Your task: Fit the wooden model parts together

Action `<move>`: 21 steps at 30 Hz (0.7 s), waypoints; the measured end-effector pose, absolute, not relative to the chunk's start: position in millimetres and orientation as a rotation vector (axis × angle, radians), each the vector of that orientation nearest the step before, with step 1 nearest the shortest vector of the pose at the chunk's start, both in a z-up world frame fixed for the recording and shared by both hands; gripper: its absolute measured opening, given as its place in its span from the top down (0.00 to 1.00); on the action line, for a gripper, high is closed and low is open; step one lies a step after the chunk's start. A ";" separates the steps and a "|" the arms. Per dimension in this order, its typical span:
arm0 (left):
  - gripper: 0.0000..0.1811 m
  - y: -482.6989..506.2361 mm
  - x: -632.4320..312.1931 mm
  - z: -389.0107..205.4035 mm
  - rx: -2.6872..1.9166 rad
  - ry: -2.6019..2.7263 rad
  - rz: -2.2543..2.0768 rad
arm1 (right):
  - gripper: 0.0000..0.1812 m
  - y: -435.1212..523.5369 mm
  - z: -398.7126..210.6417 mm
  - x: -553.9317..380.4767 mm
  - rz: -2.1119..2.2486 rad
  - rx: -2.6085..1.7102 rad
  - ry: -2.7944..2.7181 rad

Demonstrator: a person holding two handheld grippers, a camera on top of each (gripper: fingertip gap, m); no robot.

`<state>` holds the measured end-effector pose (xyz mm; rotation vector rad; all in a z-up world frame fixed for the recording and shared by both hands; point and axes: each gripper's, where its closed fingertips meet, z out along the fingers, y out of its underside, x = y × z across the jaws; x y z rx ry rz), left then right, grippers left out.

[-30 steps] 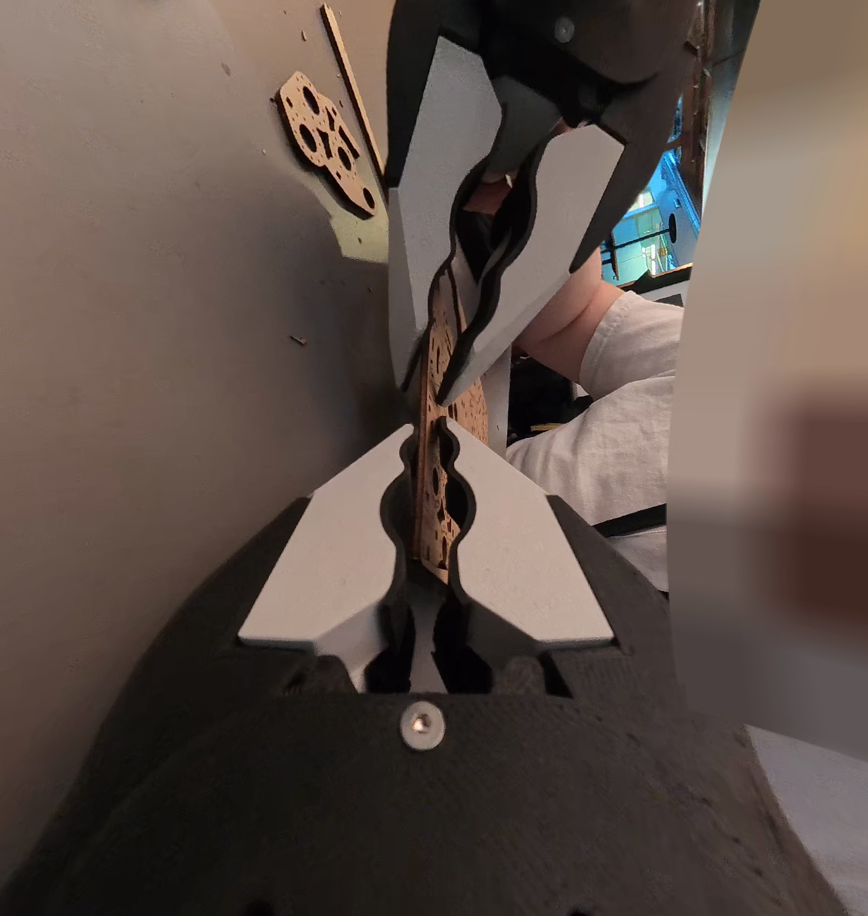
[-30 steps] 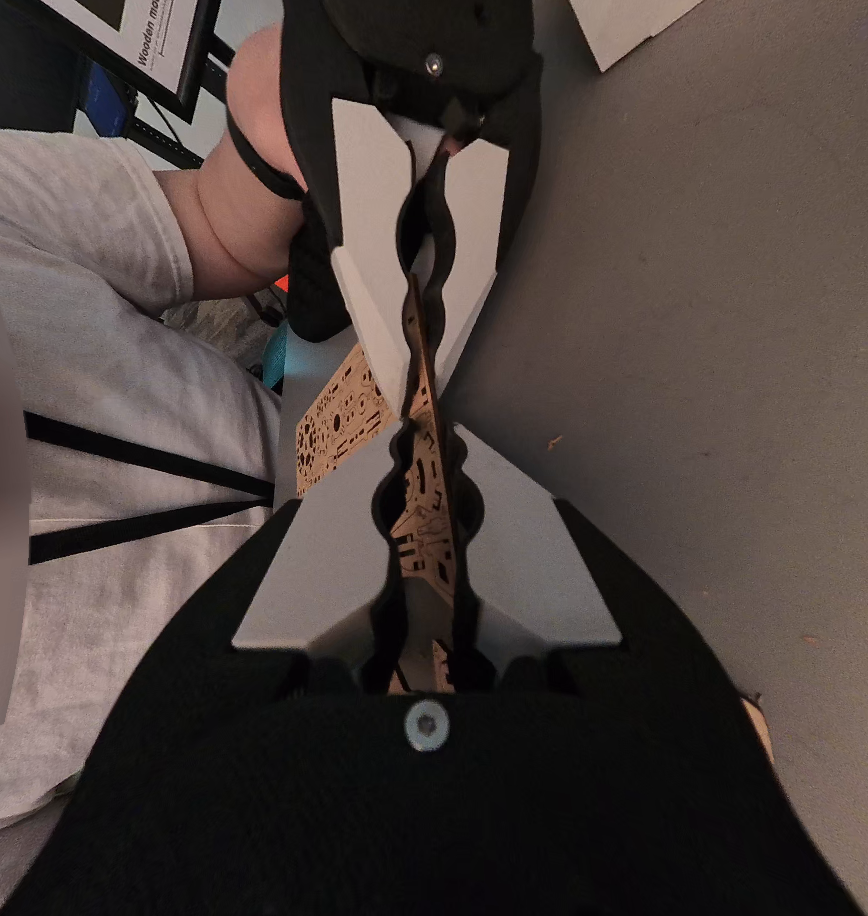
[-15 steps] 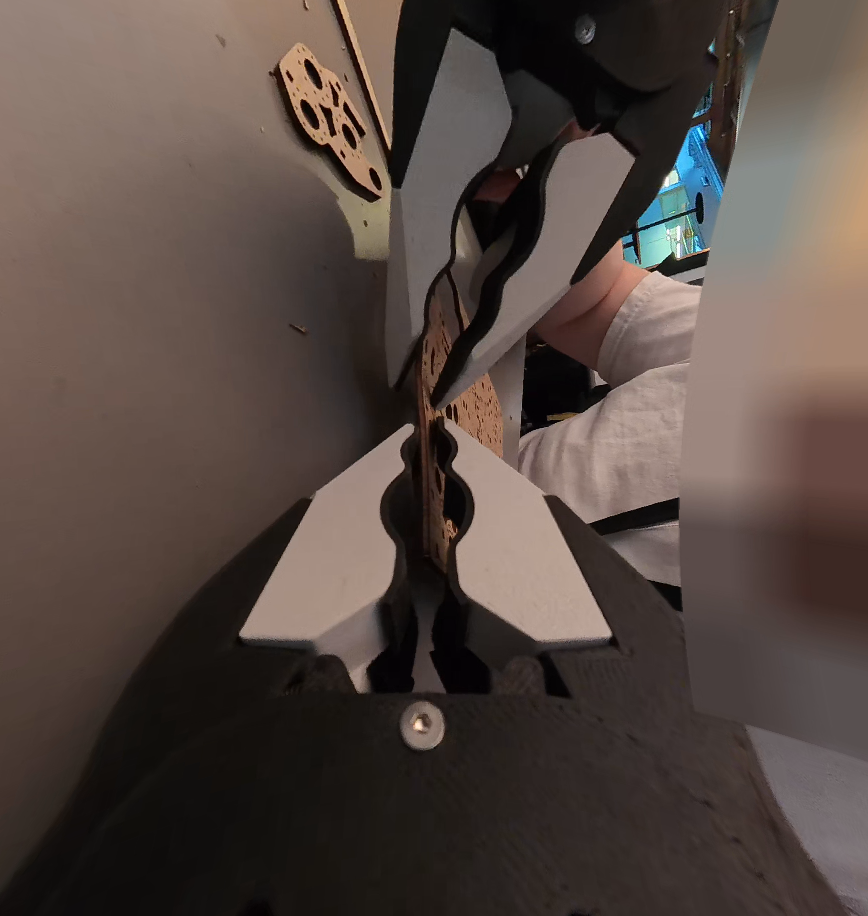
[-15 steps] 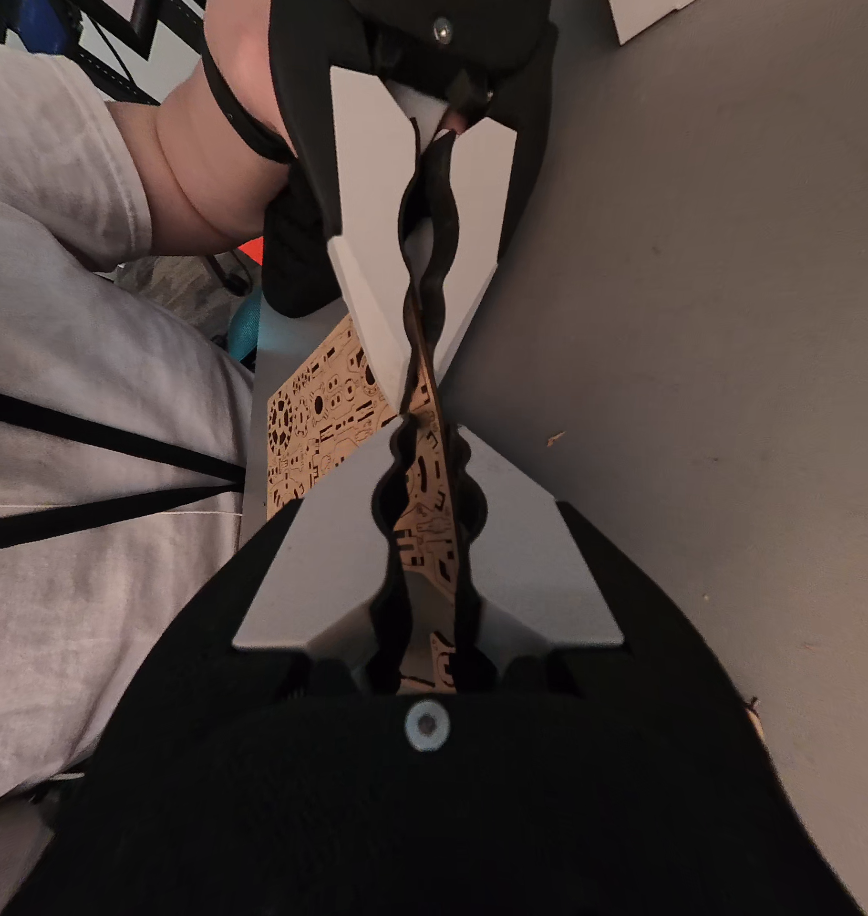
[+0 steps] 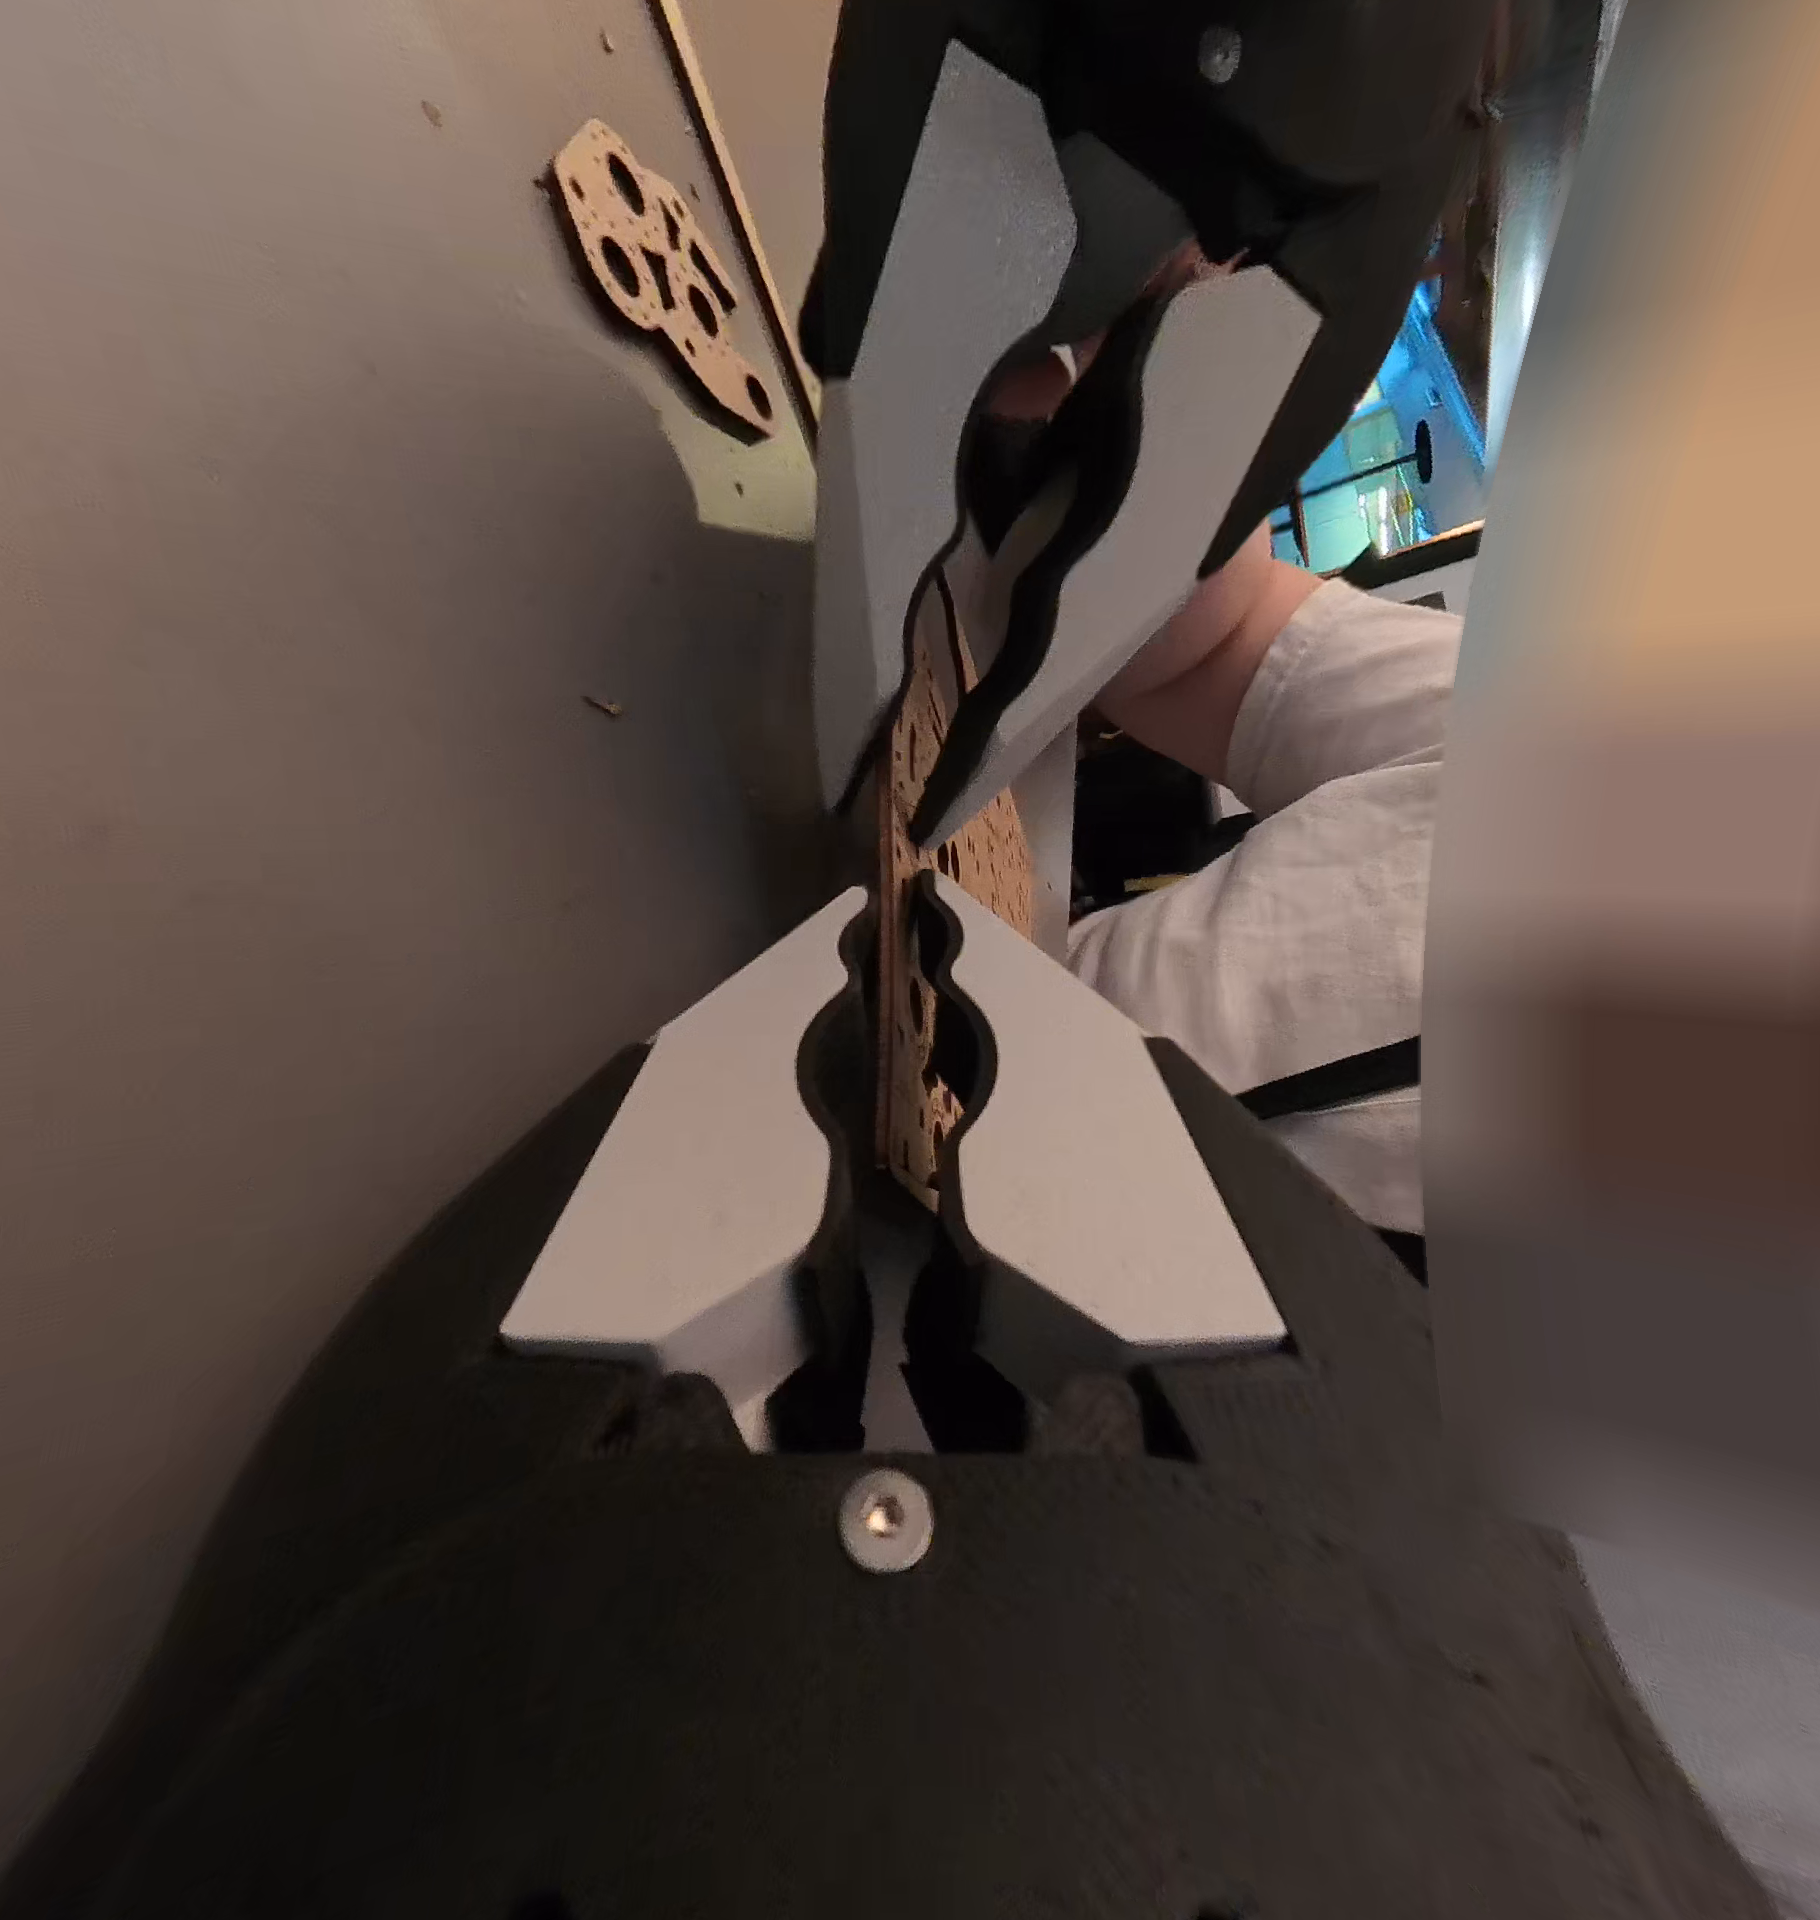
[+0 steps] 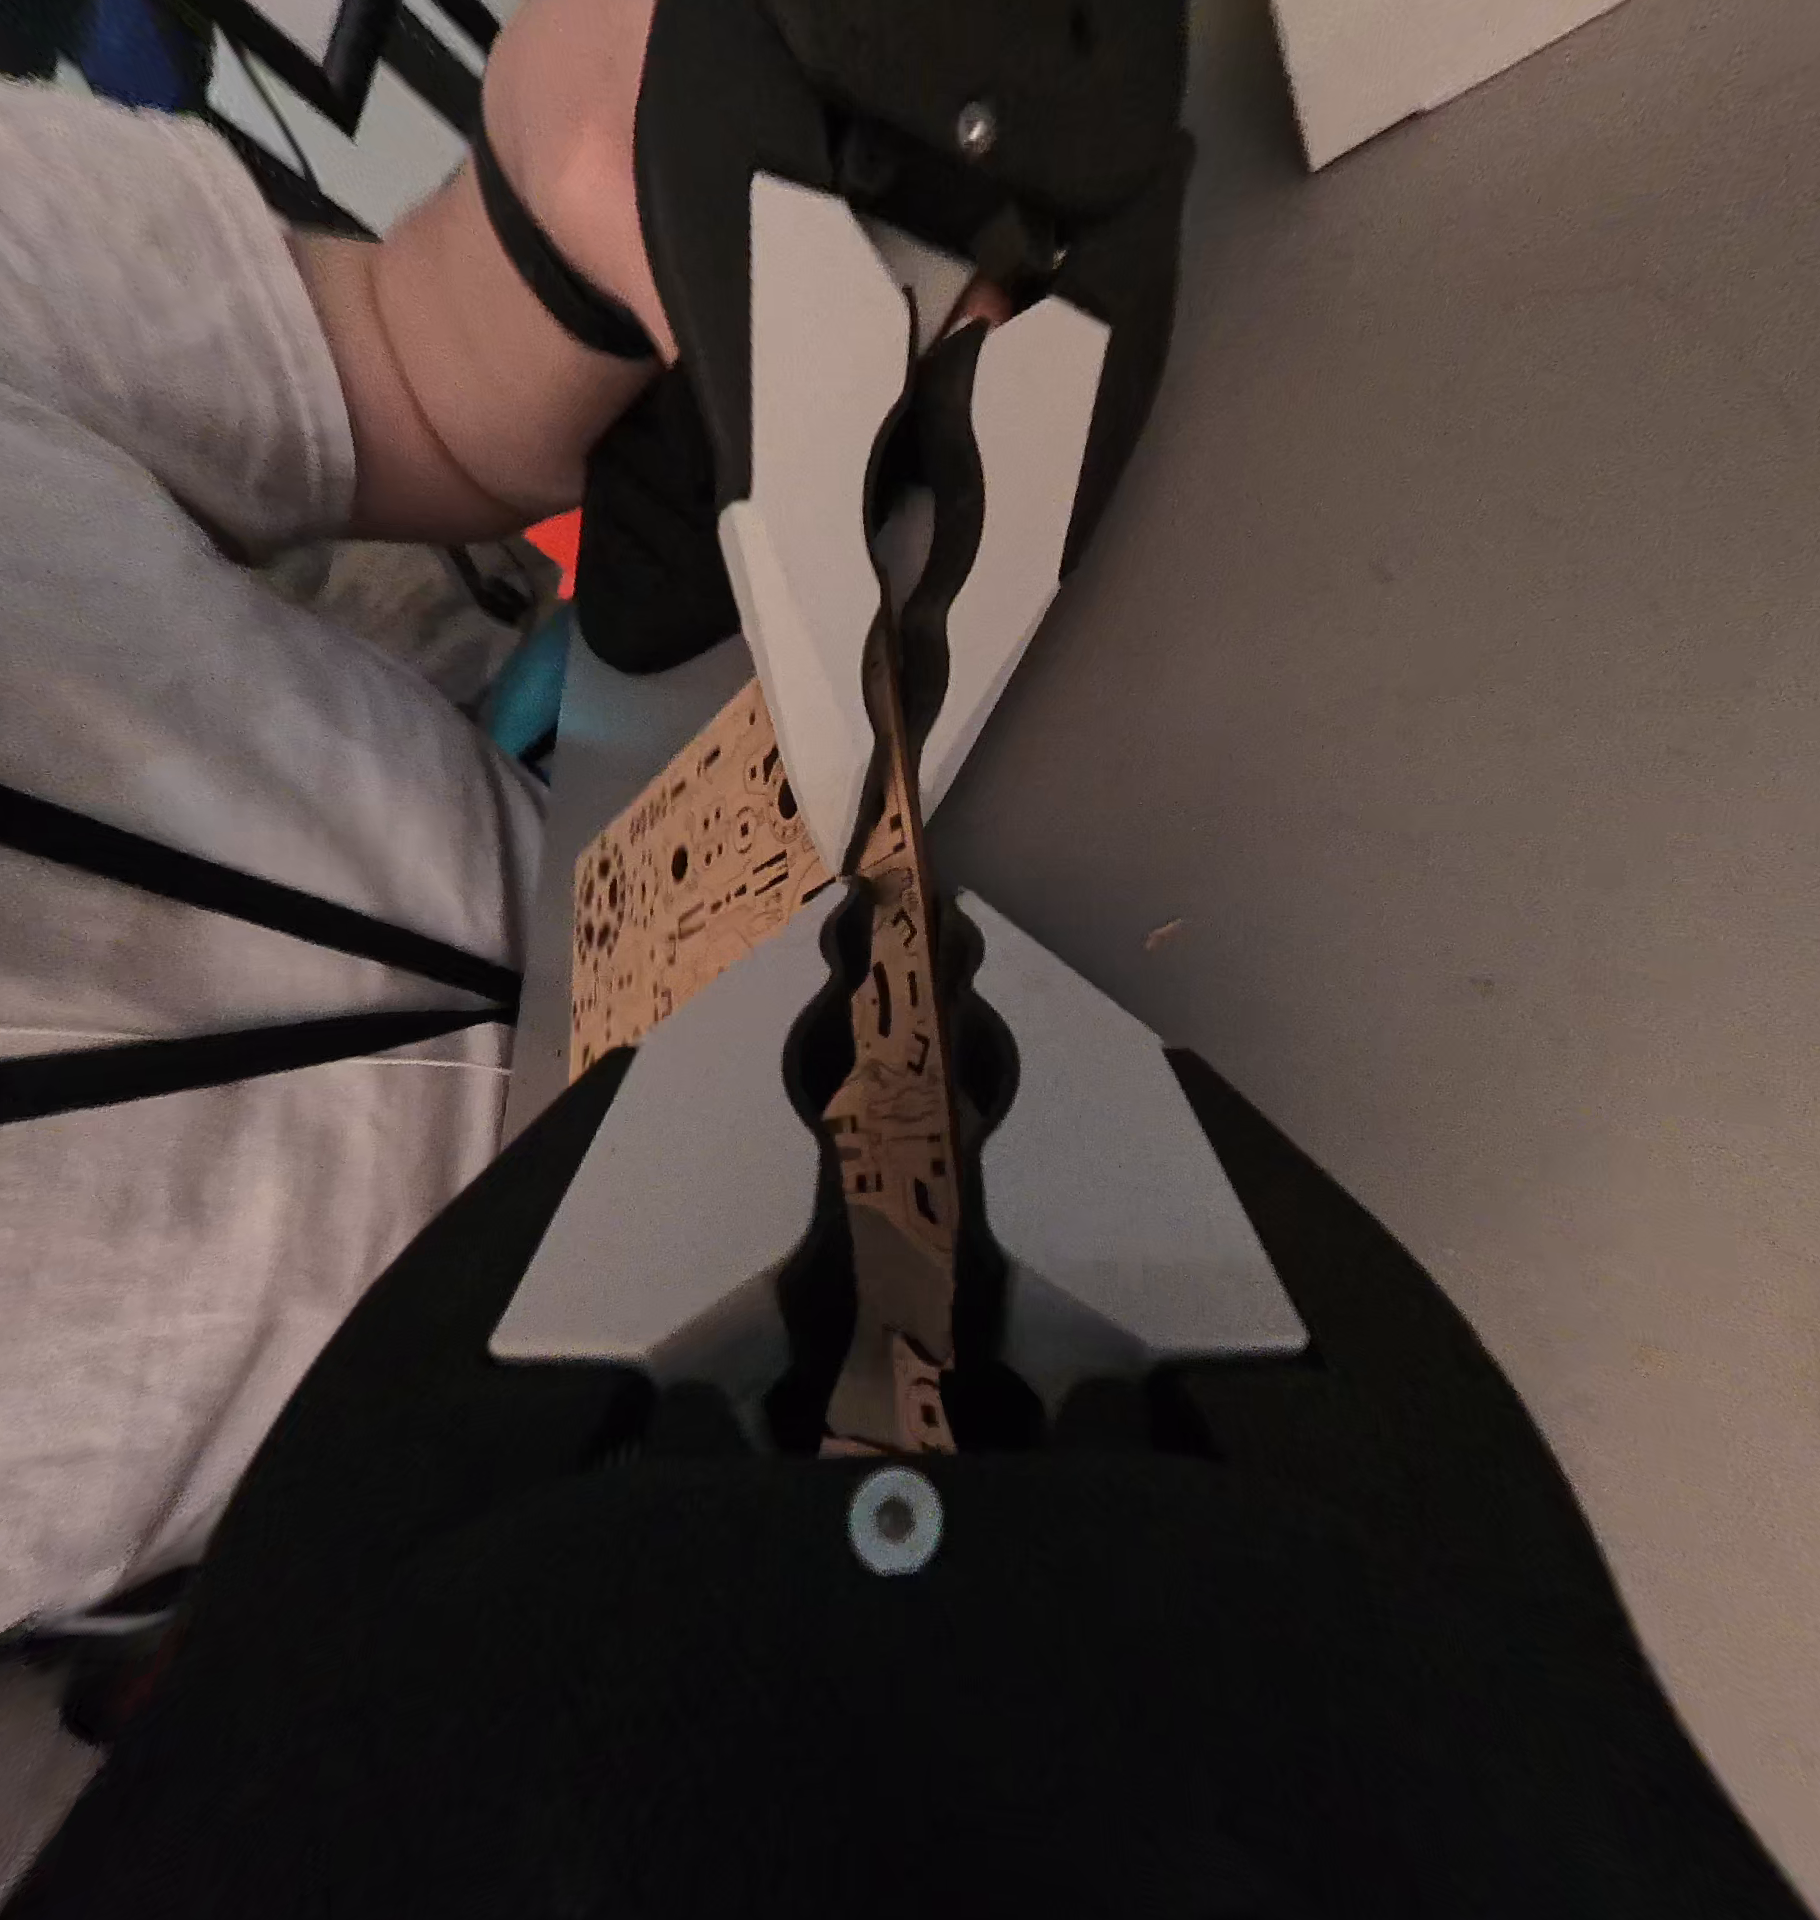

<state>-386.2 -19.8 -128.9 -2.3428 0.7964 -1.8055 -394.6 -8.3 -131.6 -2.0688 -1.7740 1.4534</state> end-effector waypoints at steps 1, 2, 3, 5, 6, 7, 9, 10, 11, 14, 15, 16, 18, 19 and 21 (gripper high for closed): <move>0.98 -18.0 -387.2 -131.1 -2.358 0.780 -1.793 | 0.95 -3.3 -131.2 -395.9 1.441 -2.055 -1.752; 0.97 -17.7 -388.1 -134.8 -2.385 0.773 -1.777 | 0.97 0.9 -132.3 -395.5 1.412 -2.048 -1.745; 0.97 -18.3 -387.8 -137.3 -2.401 0.778 -1.764 | 0.99 2.2 -133.4 -393.8 1.396 -2.056 -1.756; 0.97 -22.0 -386.5 -138.0 -2.401 0.823 -1.753 | 1.00 -1.0 -130.0 -393.6 1.431 -2.041 -1.771; 0.97 -21.9 -386.2 -137.9 -2.399 0.827 -1.748 | 0.99 -4.8 -125.8 -395.3 1.484 -2.026 -1.765; 0.97 -21.8 -386.2 -137.2 -2.398 0.822 -1.758 | 0.96 -7.3 -123.2 -397.1 1.528 -2.029 -1.752; 0.97 -21.5 -386.4 -136.7 -2.395 0.817 -1.764 | 0.94 -4.2 -127.7 -398.1 1.511 -2.074 -1.733; 0.97 -22.0 -386.0 -135.8 -2.388 0.824 -1.766 | 0.94 -2.3 -130.6 -397.4 1.478 -2.076 -1.745; 0.97 -22.5 -385.7 -134.3 -2.377 0.832 -1.770 | 0.93 -1.9 -132.9 -396.0 1.451 -2.072 -1.768; 0.97 -24.5 -384.2 -133.2 -2.364 0.869 -1.760 | 0.94 -7.9 -131.5 -393.9 1.512 -2.086 -1.798; 0.97 -24.9 -384.1 -133.3 -2.362 0.880 -1.751 | 0.95 -8.8 -131.3 -393.9 1.536 -2.090 -1.796; 0.97 -24.9 -384.1 -134.0 -2.365 0.884 -1.741 | 0.97 -9.7 -131.2 -393.9 1.557 -2.095 -1.793; 0.97 -26.2 -384.1 -134.3 -2.368 0.892 -1.746 | 0.97 -11.1 -132.3 -393.3 1.557 -2.097 -1.802; 0.97 -26.7 -383.8 -134.6 -2.371 0.895 -1.745 | 0.97 -11.7 -133.3 -392.8 1.548 -2.098 -1.813; 0.97 -27.6 -383.6 -135.7 -2.379 0.903 -1.746 | 0.96 -13.1 -135.6 -392.4 1.540 -2.111 -1.826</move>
